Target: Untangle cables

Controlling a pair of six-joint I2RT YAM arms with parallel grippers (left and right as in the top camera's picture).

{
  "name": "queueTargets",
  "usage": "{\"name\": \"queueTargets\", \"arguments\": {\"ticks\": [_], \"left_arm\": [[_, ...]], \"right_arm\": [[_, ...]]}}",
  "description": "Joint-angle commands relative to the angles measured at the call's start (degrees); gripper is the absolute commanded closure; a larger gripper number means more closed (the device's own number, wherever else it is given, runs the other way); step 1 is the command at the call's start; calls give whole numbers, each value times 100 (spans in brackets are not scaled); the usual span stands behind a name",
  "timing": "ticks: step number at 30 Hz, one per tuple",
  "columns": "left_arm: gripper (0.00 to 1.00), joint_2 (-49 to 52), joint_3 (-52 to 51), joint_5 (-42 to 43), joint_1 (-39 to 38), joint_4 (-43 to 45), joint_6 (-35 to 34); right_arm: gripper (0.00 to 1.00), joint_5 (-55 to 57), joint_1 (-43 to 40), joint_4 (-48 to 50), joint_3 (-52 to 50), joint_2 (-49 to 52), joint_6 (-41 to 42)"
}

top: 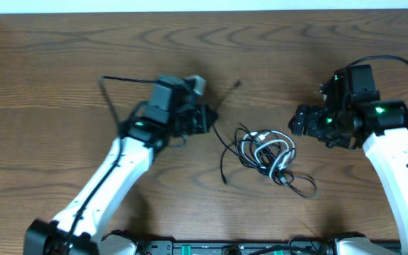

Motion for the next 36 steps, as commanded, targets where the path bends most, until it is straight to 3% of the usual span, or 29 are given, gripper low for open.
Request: {"name": "queueTargets", "arguments": {"ticks": [1, 5, 10, 13, 15, 16, 17, 18, 19, 27, 36], "left_arm": [[93, -319, 435, -37, 509, 31, -13], [92, -555, 667, -118, 745, 35, -17], [92, -621, 680, -1128, 798, -37, -33], [90, -549, 678, -1248, 798, -216, -26], [64, -481, 678, -1250, 796, -533, 37], [42, -437, 675, -1250, 796, -743, 37], [28, -393, 675, -1250, 796, -925, 55], [19, -350, 675, -1248, 796, -1132, 81], [17, -308, 675, -1246, 796, -1320, 79], [18, -144, 673, -144, 424, -2159, 468], [20, -118, 669, -680, -61, -2258, 466]], "right_arm": [[13, -212, 22, 42, 63, 236, -190], [13, -468, 140, 107, 61, 494, -407], [12, -514, 286, 203, 59, 798, -509], [11, -549, 354, 247, 57, 997, -514], [11, -560, 411, 275, 57, 1095, -511], [11, -575, 450, 295, 57, 1139, -511], [11, -595, 483, 319, 57, 1174, -511], [11, -599, 516, 339, 57, 1198, -511], [11, -599, 544, 361, 57, 1222, -511], [9, -610, 774, 828, 52, 1279, -614], [8, -599, 1158, 1519, 28, 1421, -1475]]}}
